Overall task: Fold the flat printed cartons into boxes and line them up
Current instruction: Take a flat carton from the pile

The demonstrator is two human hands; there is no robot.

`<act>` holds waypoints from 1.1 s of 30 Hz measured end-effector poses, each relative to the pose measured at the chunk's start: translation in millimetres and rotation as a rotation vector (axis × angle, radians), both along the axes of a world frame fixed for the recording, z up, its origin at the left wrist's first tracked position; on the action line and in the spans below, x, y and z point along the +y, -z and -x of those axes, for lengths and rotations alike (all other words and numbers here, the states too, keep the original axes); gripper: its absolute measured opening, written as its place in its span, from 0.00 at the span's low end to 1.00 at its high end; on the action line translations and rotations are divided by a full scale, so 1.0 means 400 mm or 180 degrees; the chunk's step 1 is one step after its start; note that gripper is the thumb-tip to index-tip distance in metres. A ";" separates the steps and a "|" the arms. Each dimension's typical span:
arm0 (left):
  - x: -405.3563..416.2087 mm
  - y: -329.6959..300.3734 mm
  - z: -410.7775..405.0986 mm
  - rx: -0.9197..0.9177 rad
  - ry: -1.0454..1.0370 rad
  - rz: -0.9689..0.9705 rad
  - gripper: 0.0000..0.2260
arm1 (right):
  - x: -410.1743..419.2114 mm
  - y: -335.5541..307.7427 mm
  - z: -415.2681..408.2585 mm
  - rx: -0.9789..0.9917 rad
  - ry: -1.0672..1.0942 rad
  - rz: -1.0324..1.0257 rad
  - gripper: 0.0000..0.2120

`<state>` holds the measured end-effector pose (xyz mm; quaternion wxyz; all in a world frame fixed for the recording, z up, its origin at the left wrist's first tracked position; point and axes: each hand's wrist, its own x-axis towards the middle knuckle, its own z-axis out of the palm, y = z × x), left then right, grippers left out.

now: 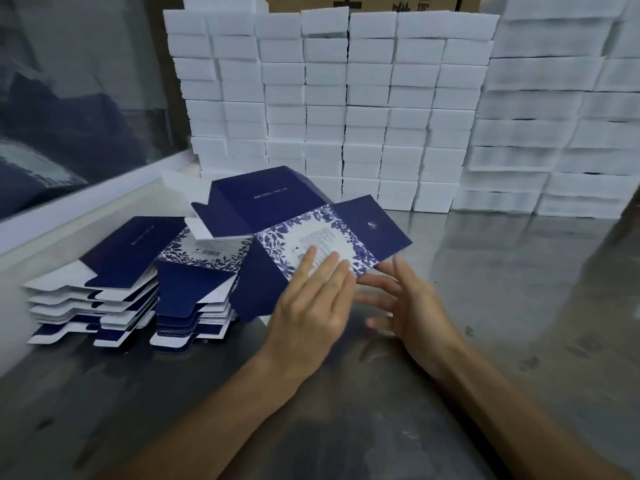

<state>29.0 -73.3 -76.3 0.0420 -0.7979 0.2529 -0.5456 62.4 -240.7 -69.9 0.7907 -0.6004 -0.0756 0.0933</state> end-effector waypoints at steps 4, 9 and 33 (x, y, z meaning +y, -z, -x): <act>-0.030 0.016 -0.027 0.0141 0.0319 -0.0250 0.09 | -0.001 -0.002 -0.006 0.0157 0.0261 -0.0681 0.10; -0.048 0.021 -0.045 0.0775 0.0792 -0.0268 0.11 | -0.014 0.008 -0.016 0.0230 0.0793 -0.0760 0.09; 0.102 -0.075 -0.096 0.4086 0.0479 0.3999 0.32 | -0.116 -0.032 -0.039 -0.0320 0.1869 0.0026 0.14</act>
